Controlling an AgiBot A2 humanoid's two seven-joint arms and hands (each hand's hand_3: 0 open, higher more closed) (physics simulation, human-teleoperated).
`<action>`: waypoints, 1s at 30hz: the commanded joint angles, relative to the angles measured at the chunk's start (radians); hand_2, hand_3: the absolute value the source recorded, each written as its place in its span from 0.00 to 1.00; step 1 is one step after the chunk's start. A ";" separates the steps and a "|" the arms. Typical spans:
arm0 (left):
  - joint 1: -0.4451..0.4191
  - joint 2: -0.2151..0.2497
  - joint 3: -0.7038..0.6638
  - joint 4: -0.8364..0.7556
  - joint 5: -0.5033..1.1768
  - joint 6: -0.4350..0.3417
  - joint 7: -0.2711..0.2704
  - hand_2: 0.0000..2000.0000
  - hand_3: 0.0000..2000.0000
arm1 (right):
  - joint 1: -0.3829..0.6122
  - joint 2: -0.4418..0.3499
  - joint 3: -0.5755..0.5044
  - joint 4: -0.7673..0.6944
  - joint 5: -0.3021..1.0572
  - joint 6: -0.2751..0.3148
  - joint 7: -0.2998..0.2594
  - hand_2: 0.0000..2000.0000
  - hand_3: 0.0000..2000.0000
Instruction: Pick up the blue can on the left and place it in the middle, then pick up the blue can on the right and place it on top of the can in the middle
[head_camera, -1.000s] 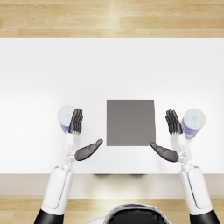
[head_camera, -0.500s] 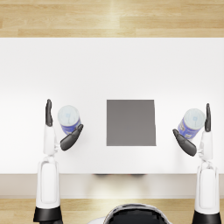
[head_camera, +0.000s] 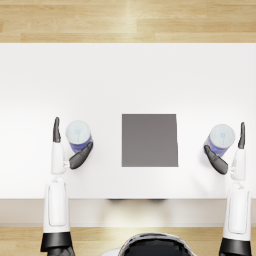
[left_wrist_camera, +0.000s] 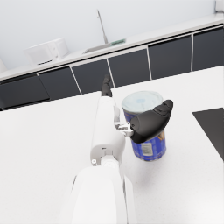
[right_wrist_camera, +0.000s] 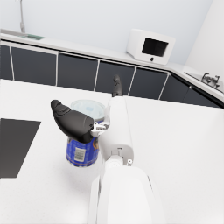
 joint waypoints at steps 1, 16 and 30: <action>0.030 0.006 0.009 0.082 0.000 0.000 0.000 0.00 0.00 | 0.029 -0.002 -0.001 -0.091 0.000 0.000 0.000 0.00 0.00; 0.126 0.048 0.048 0.300 0.000 0.000 0.000 0.00 0.00 | 0.137 -0.036 0.072 -0.400 0.000 -0.010 0.000 0.00 0.00; 0.124 0.067 0.047 0.179 0.000 -0.064 -0.001 1.00 0.76 | 0.141 -0.056 0.076 -0.249 0.001 0.053 0.000 1.00 0.76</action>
